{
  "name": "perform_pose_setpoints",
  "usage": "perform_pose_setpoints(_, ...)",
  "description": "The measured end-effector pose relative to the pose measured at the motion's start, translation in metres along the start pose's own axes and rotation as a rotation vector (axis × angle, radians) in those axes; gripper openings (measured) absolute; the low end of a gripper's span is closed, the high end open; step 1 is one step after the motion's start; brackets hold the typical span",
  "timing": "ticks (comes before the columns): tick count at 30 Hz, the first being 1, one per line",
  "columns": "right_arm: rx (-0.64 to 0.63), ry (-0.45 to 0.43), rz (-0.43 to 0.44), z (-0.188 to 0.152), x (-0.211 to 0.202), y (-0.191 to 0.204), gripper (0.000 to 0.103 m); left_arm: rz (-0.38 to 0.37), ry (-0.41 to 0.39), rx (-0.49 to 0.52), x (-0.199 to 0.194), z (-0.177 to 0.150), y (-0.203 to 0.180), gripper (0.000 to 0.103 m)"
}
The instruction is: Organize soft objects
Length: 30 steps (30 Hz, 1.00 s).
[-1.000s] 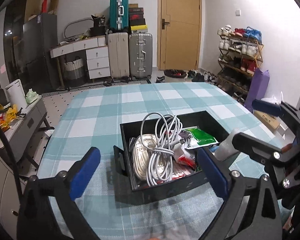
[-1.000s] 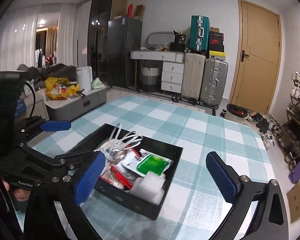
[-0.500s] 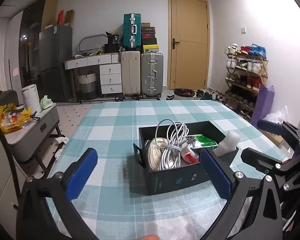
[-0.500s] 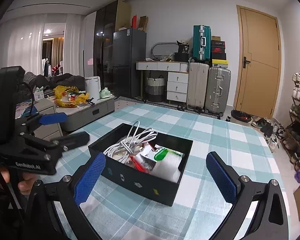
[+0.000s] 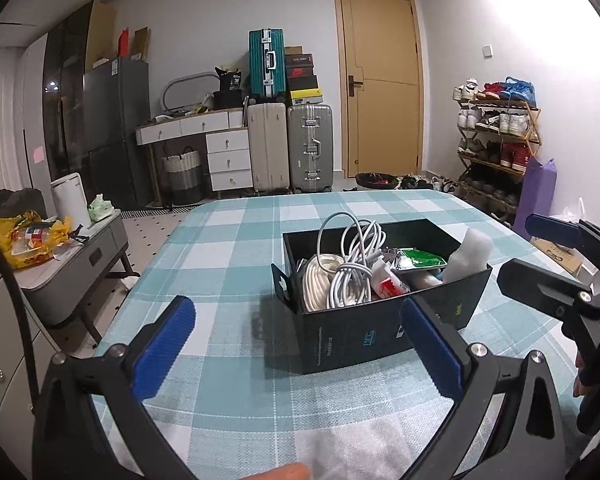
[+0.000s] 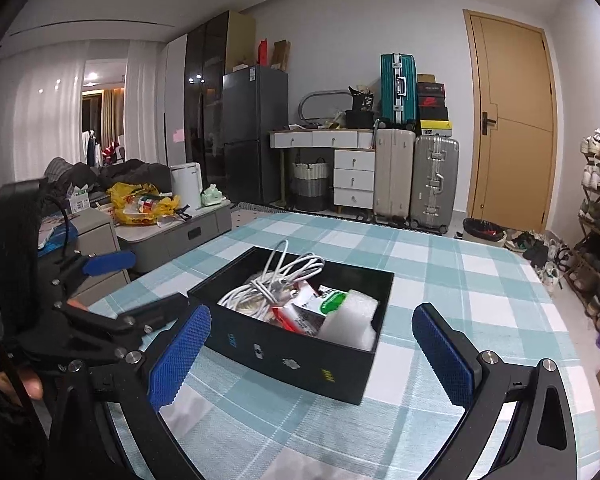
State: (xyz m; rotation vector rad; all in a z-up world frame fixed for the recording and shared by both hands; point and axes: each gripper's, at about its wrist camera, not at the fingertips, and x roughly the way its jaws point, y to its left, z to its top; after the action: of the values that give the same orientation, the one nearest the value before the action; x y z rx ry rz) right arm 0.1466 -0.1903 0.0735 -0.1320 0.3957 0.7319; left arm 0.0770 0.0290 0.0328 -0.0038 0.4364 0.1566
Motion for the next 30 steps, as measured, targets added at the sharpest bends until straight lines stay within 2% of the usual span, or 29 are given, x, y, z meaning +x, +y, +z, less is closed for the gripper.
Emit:
perform_pose_setpoints(12,0.022,-0.017,-0.017,-0.017,0.003,-0.008,0.102,0.003,-0.005,-0.034,0.002,-0.004,0.006,0.103)
perform_pose_setpoints(30,0.019,-0.046,-0.019,-0.018,-0.006,-0.007,0.102,0.001,-0.016,-0.031,-0.001,-0.004,0.005,0.103)
